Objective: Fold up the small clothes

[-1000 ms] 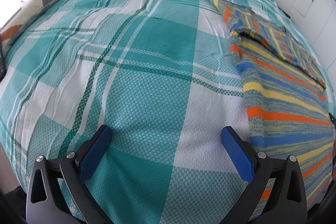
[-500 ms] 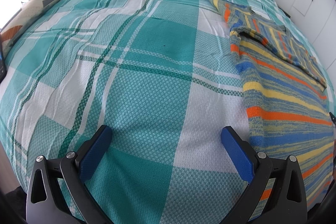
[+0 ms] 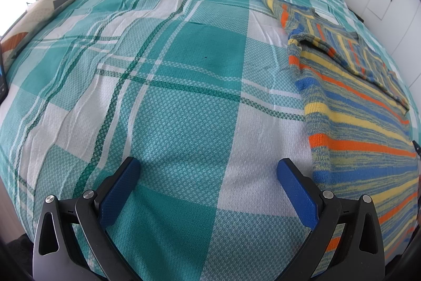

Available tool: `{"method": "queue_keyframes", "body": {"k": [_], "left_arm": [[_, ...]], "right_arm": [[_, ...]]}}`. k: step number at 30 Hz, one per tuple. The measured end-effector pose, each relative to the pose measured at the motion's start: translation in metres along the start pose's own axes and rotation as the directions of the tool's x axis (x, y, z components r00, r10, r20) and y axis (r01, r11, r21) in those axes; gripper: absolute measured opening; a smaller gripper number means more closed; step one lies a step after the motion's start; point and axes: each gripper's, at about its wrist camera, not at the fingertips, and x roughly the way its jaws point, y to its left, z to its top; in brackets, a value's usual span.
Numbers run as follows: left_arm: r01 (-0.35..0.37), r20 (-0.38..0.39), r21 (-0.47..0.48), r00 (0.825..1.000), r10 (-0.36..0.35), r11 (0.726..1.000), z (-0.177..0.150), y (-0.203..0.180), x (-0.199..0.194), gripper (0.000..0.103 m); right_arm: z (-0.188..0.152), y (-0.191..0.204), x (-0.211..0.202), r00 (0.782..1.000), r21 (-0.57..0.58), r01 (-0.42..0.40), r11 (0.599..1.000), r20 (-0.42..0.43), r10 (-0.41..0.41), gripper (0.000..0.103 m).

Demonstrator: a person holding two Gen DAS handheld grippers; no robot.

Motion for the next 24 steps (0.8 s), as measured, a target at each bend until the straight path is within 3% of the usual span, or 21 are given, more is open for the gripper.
{"method": "queue_keyframes", "body": {"k": [6,11,14,16,18,20,22,23,24], "left_arm": [[0.014,-0.008,0.007,1.000,-0.014,1.000,0.001,0.000,-0.002,0.103],[0.125,-0.027,-0.115,0.991,-0.129,0.985,-0.006,0.019,-0.031,0.101],[0.172,-0.078,-0.124,0.980,-0.182,0.977,-0.023,0.020,-0.041,0.101],[0.189,-0.116,-0.111,0.973,-0.202,0.976,-0.036,0.015,-0.044,0.101],[0.210,-0.145,-0.094,0.964,-0.222,0.973,-0.048,0.009,-0.047,0.101],[0.233,-0.182,-0.069,0.953,-0.241,0.970,-0.061,0.000,-0.050,0.100],[0.251,-0.224,-0.050,0.940,-0.256,0.967,-0.072,-0.008,-0.052,0.096],[0.259,-0.246,-0.039,0.934,-0.260,0.965,-0.077,-0.013,-0.053,0.092],[0.268,-0.269,-0.029,0.926,-0.265,0.963,-0.082,-0.018,-0.053,0.087]], "right_arm": [[0.000,0.000,0.000,1.000,0.000,0.000,1.000,-0.001,0.000,0.103],[0.002,0.000,0.001,1.000,-0.002,0.000,1.000,-0.023,0.000,0.103],[0.009,0.003,-0.006,0.996,-0.038,0.001,0.999,-0.092,-0.004,0.103],[0.011,0.003,-0.021,0.990,-0.041,-0.042,0.998,-0.135,0.037,0.102],[0.006,0.004,-0.045,0.981,-0.030,-0.138,0.990,-0.139,0.133,0.101],[-0.008,0.009,-0.073,0.961,-0.037,-0.231,0.972,-0.166,0.222,0.101],[-0.031,0.015,-0.095,0.919,-0.016,-0.327,0.945,-0.239,0.314,0.101],[-0.041,0.016,-0.103,0.897,0.005,-0.362,0.932,-0.272,0.350,0.100],[-0.061,0.020,-0.112,0.854,0.048,-0.414,0.909,-0.327,0.406,0.099]]}}
